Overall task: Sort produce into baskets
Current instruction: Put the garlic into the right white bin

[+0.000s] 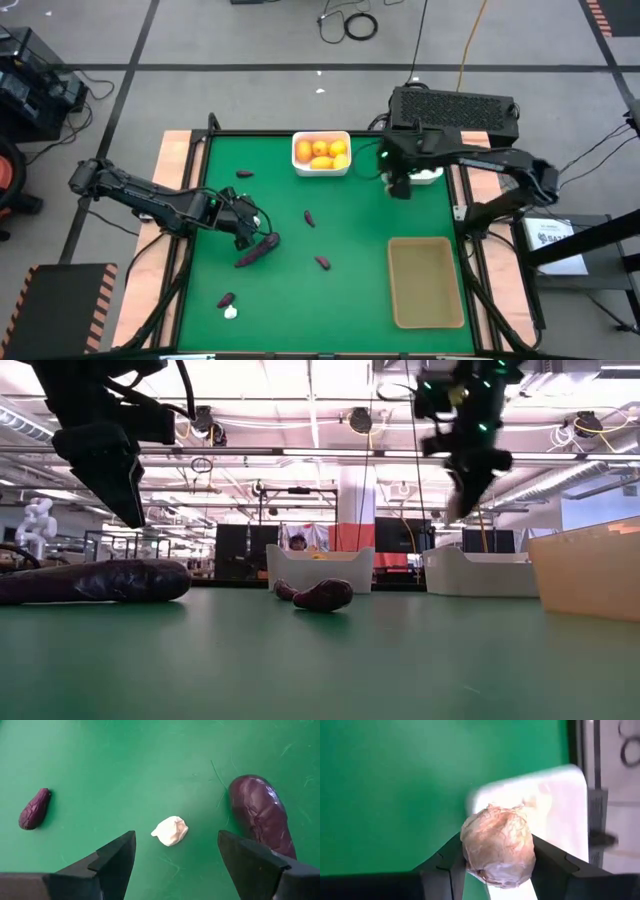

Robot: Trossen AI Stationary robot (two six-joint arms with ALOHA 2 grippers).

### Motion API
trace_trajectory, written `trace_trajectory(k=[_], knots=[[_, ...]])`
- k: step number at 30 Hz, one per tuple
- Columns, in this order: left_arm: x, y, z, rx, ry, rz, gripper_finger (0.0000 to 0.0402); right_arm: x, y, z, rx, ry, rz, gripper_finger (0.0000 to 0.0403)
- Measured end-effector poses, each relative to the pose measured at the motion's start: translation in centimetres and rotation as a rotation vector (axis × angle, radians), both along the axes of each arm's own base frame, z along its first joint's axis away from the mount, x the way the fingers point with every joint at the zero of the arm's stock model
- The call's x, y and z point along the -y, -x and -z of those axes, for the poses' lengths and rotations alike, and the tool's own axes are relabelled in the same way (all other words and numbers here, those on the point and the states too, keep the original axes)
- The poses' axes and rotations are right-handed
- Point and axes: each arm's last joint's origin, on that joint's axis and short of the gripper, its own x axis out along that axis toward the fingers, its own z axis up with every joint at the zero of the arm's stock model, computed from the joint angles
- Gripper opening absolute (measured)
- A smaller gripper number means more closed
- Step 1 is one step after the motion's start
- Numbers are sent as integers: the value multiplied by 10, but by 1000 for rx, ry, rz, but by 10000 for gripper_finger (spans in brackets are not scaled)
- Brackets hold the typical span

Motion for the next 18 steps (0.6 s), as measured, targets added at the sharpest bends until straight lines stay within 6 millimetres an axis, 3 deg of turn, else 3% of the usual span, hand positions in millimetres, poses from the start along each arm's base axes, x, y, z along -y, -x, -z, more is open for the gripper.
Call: trace_trajectory(k=[7,12,18], knots=[[-1,0,0,-8,-12,24,290,36,38,13,56,31,200,161],[-1,0,0,-10,-14,28,290,64,48,22,52,33,316,167],[-1,0,0,-7,-14,22,290,83,56,33,11,14,372,214]])
